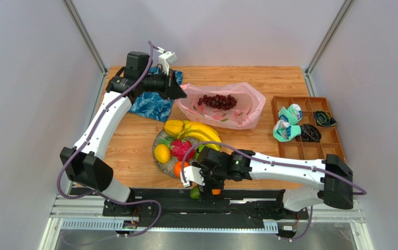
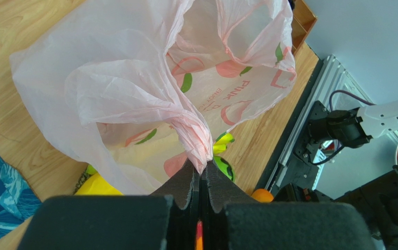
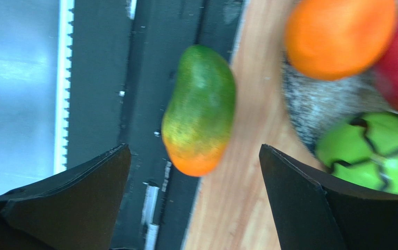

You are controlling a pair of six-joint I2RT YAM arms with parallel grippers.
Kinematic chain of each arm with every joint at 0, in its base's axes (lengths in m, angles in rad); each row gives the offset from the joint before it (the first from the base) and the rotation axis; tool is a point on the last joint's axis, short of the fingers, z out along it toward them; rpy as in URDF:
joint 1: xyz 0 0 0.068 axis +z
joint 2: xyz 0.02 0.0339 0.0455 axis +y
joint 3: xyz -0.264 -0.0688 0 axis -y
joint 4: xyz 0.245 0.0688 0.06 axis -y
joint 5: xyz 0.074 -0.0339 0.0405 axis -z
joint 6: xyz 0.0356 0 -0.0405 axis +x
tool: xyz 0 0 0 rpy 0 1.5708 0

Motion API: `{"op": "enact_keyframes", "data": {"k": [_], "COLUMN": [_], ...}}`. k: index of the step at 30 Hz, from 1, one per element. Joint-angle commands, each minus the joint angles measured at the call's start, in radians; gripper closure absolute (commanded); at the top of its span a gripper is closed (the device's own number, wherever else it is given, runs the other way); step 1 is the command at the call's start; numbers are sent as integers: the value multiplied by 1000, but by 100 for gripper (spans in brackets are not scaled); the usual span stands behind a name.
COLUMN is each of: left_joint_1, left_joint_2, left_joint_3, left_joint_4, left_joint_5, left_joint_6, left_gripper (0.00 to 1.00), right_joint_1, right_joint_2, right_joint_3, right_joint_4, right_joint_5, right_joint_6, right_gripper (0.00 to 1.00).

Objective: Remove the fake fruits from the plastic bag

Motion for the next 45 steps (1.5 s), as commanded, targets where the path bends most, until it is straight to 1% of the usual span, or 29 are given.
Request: {"op": "enact_keyframes", "data": {"k": [1, 9, 12, 13, 15, 16, 18, 19, 20, 22, 23, 24, 25, 26, 27, 28, 30, 32, 34, 36, 37, 40, 42, 45], "left_joint_1": [0, 0, 0, 0, 0, 0, 0, 0, 0, 0, 2, 2, 2, 2, 4, 4, 7, 7, 11, 14, 17, 28, 34, 40], "left_joint_2": [-40, -68, -75, -78, -84, -88, -92, -94, -95, -97, -100, -103, -103, -101, -100, -100, -82, -59, -40, -14, -6, 12, 26, 40], "left_joint_3": [8, -49, -55, -59, -64, -66, -66, -61, -58, -44, -38, -32, -20, -11, -1, 23, 75, 115, 178, 229, 241, 261, 267, 270], "left_joint_4": [-15, 28, 31, 34, 36, 36, 33, 31, 25, 16, 4, -2, -16, -24, -31, -51, -77, -122, -169, -202, -224, -251, -263, -278], "left_joint_5": [28, 23, 19, 16, 16, 16, 12, 14, 12, 11, 11, 9, 9, 8, 6, 3, 0, -1, -4, -9, -17, -27, -27, -29], "left_joint_6": [22, -16, -21, -21, -23, -23, -21, -19, -16, -12, -3, 0, 5, 16, 20, 25, 42, 60, 82, 86, 111, 114, 114, 114], "left_gripper": [100, 100, 100, 100, 100, 100, 100, 100, 100, 100, 100, 100, 100, 100, 100, 100, 100, 100, 100, 100, 100, 100, 100, 100], "right_joint_1": [-3, -3, -3, -3, -3, -3, -3, -7, -18, -36, -62, -81, -102, -153, -183, -240, -297, -373, -418, -438, -449, -451, -449, -440], "right_joint_2": [56, 163, 195, 202, 217, 219, 209, 200, 190, 145, 134, 125, 124, 122, 122, 128, 143, 172, 202, 220, 225, 239, 240, 231], "right_joint_3": [-11, -42, -45, -40, -16, -4, 47, 73, 98, 185, 214, 290, 322, 351, 383, 398, 415, 444, 478, 494, 494, 478, 454, 409], "right_joint_4": [32, 129, 175, 182, 176, 163, 97, 62, -6, -69, -125, -153, -178, -199, -200, -197, -168, -131, -100, -43, -20, 81, 104, 138], "right_joint_5": [-91, -96, -65, -50, -44, -41, -42, -56, -65, -76, -68, -62, -42, -35, -25, -12, 10, -5, -22, -59, -71, -117, -174, -214], "right_joint_6": [67, 88, 95, 93, 81, 72, 40, 27, 21, 30, 42, 67, 81, 88, 92, 85, 75, 35, -26, -59, -75, -135, -163, -172], "right_gripper": [0, 0, 4, 10, 19, 31, 39, 46, 48, 51, 52, 52, 52, 52, 52, 52, 52, 51, 50, 49, 48, 47, 47, 47]}}
